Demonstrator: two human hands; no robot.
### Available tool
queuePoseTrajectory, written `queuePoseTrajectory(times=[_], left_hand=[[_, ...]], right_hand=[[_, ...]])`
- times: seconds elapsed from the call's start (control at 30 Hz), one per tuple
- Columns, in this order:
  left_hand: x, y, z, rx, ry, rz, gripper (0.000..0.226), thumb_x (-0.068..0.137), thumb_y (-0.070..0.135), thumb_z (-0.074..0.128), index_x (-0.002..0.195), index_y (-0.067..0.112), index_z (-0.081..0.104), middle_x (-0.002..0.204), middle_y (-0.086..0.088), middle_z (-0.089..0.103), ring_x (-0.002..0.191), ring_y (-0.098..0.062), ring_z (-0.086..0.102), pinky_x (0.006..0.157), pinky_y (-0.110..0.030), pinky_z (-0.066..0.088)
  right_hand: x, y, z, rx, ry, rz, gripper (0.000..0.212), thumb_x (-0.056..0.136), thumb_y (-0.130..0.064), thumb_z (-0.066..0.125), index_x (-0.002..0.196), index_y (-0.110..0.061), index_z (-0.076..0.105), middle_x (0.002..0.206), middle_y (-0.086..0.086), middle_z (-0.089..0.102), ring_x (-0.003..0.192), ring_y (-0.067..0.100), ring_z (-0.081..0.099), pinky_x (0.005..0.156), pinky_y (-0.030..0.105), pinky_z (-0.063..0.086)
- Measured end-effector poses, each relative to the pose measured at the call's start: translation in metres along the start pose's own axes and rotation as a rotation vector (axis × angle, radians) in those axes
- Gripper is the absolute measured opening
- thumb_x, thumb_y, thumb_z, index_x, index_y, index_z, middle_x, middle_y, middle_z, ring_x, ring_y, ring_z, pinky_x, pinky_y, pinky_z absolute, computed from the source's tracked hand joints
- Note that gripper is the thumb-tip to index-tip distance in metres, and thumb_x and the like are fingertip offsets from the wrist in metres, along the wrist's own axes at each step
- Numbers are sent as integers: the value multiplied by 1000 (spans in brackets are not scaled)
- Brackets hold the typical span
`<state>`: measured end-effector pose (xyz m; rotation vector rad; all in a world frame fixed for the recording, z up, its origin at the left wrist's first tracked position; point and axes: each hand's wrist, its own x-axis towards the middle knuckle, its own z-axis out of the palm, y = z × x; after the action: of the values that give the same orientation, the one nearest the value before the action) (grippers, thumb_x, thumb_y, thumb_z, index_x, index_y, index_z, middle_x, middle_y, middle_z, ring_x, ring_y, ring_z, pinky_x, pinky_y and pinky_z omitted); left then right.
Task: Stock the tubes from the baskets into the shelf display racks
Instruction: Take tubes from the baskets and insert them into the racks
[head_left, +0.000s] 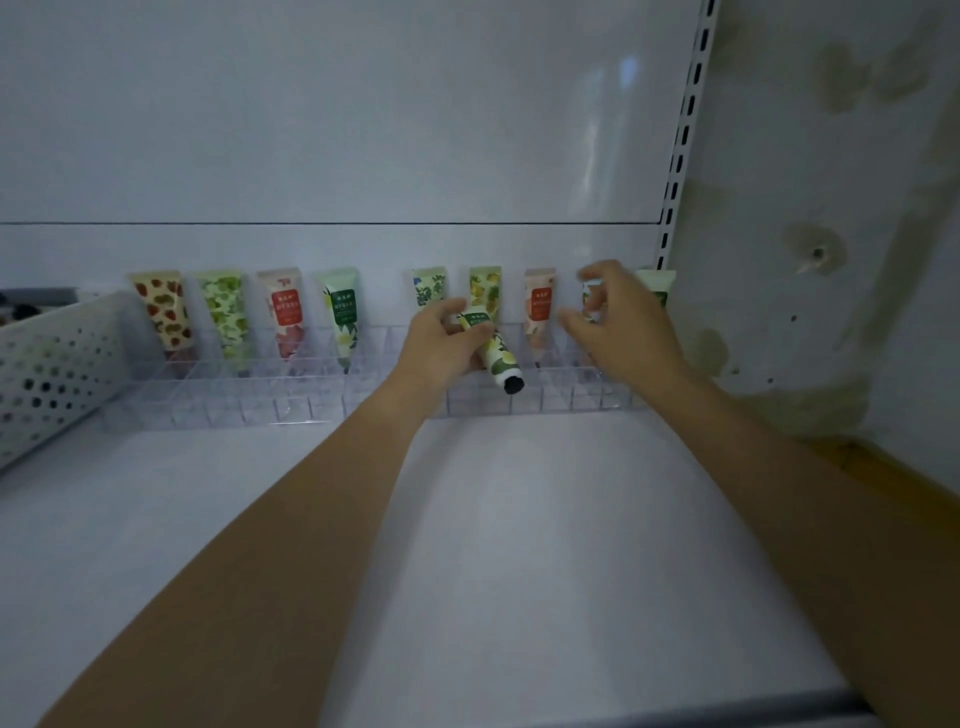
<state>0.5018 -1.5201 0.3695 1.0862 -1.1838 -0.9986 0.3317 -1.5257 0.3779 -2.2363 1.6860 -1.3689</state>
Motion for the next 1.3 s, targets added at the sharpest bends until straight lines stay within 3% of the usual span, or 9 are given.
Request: queuePoseTrajectory(times=[0.1,0.2,0.3,0.43,0.53,0.67,0.93,1.13,1.3], left_hand=[[-5,1,0,-40,-27,-7,52,87,3,59,135,1,39,85,-4,55,77,-17,60,65,-23,55],[-13,2,2,-1,-97,9,57,89,4,58,140,4,34,101,-16,63,68,-10,59,63,-17,55],[-17,4,4,1,-157,38,58,90,3,55,143,9,31,107,-13,61,84,-15,62,71,-21,55],[-18,4,9,155,-193,166,62,92,11,53,146,25,24,121,-12,56,100,-16,57,85,-25,48],[-19,-9,7,659,-272,339,60,95,26,49,147,25,19,143,-5,40,128,-17,41,101,-26,33],[-16,-27,3,1334,-360,398,57,95,43,40,147,26,22,156,-2,17,144,-23,11,117,-45,10],[-14,-28,3,1373,-365,380,59,95,42,40,147,25,18,157,-2,10,145,-23,5,117,-48,6],[-16,-28,3,1384,-380,381,61,95,41,41,148,26,15,158,-2,7,145,-23,4,116,-47,4],[-18,-28,2,1359,-364,394,60,95,38,42,148,26,17,157,-1,10,145,-21,6,116,-44,5]], right_hand=[[-15,-19,9,281,-377,118,53,81,-45,65,125,-21,47,99,-6,58,91,10,57,67,21,44],[-20,-25,16,325,-452,134,60,79,-39,70,129,-20,43,107,-3,60,101,12,58,81,26,48],[-18,-25,17,379,-416,142,64,81,-22,70,135,-17,36,110,6,61,98,17,60,86,30,49],[-14,-19,4,256,-332,90,64,82,-11,65,137,-17,33,100,-4,56,74,1,53,54,14,43],[-8,-3,-11,202,-175,114,77,83,-7,63,145,-15,18,117,9,54,87,14,57,67,25,46],[-3,25,-30,201,109,197,89,84,2,59,149,-18,2,127,15,50,105,25,54,79,28,41],[-9,58,-34,216,128,311,101,83,5,60,148,-29,-10,123,14,51,98,24,54,74,29,45],[-14,62,-26,83,-52,238,85,87,-4,58,149,-24,3,124,17,54,104,32,56,90,42,47],[-9,53,-27,-84,101,210,64,87,-12,58,142,-16,25,129,23,41,113,37,47,93,46,44]])
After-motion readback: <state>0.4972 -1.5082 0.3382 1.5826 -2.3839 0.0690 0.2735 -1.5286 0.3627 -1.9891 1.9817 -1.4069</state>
